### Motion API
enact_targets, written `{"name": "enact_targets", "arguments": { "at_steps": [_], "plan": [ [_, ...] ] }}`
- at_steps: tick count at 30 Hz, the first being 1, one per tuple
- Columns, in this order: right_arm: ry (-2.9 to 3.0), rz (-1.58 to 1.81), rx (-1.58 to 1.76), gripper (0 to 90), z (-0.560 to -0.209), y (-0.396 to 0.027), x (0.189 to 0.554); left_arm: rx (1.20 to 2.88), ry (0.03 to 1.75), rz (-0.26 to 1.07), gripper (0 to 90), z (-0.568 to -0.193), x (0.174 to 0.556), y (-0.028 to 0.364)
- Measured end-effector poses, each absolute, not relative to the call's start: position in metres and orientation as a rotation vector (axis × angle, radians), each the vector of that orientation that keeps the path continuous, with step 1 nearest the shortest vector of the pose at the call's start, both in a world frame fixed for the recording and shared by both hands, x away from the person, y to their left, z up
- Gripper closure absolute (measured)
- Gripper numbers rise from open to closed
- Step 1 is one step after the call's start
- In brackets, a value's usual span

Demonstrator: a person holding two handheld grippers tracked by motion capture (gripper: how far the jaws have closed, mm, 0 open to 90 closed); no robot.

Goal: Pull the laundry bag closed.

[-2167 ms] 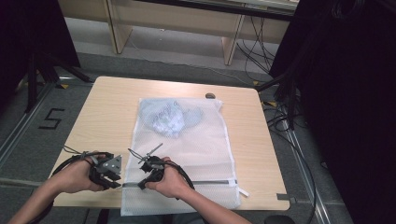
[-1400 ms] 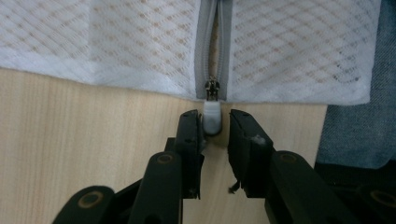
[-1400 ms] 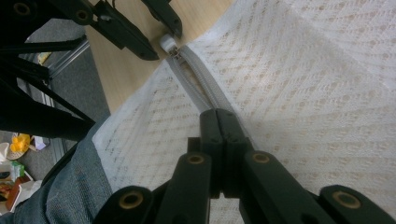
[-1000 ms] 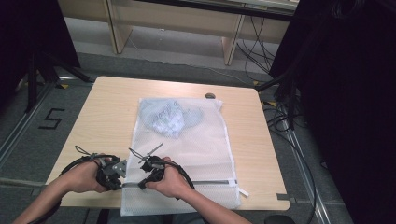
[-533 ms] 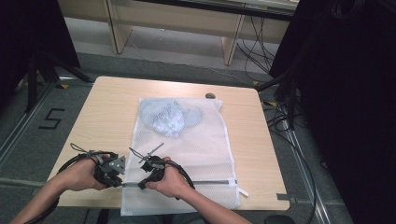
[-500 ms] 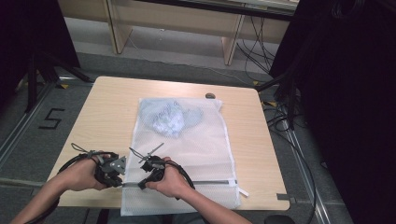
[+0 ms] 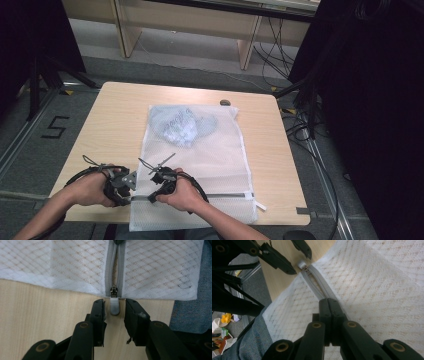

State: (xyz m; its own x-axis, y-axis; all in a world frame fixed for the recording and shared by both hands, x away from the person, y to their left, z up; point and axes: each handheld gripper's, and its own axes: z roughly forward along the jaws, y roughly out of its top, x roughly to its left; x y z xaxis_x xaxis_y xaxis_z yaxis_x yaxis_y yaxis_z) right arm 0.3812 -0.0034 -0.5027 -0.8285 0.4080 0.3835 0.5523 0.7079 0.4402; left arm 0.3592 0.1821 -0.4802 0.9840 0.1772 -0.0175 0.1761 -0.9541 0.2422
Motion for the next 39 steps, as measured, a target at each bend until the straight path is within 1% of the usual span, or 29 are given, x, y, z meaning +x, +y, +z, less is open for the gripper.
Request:
{"name": "enact_targets", "arguments": {
  "at_steps": [4,5,6,7,8,10,15,19,22,27,39],
  "plan": [
    [-2.659,-0.807,-0.762,90.0,-0.503,-0.003,0.381,2.889,0.276,0.021,70.7,-0.481,0.359,0.181],
    [-2.657,-0.811,-0.763,90.0,-0.503,-0.003,0.381,2.886,0.28,0.019,73.4,-0.481,0.359,0.181],
    [-2.657,-0.811,-0.763,90.0,-0.503,-0.003,0.381,2.884,0.278,0.019,73.4,-0.481,0.359,0.181],
    [-2.661,-0.805,-0.766,90.0,-0.502,-0.003,0.381,2.882,0.275,0.022,77.1,-0.481,0.358,0.182],
    [-2.661,-0.805,-0.766,90.0,-0.502,-0.003,0.381,2.878,0.274,0.02,77.1,-0.482,0.358,0.182],
    [-2.658,-0.809,-0.76,90.0,-0.503,-0.004,0.381,2.872,0.277,0.025,79.9,-0.482,0.357,0.183],
    [-2.656,-0.81,-0.766,90.0,-0.503,-0.004,0.381,2.854,0.29,0.03,80.3,-0.482,0.357,0.185],
    [-2.663,-0.803,-0.767,90.0,-0.503,-0.005,0.382,2.841,0.318,0.007,80.3,-0.482,0.356,0.186],
    [-2.642,-0.801,-0.791,90.0,-0.502,-0.004,0.38,2.858,0.282,0.025,80.3,-0.476,0.358,0.186],
    [-2.642,-0.802,-0.791,90.0,-0.502,-0.004,0.381,2.832,0.298,0.046,80.3,-0.468,0.358,0.186],
    [-2.646,-0.799,-0.788,90.0,-0.502,-0.004,0.381,2.851,0.276,0.047,80.3,-0.466,0.357,0.185]
  ]
}}
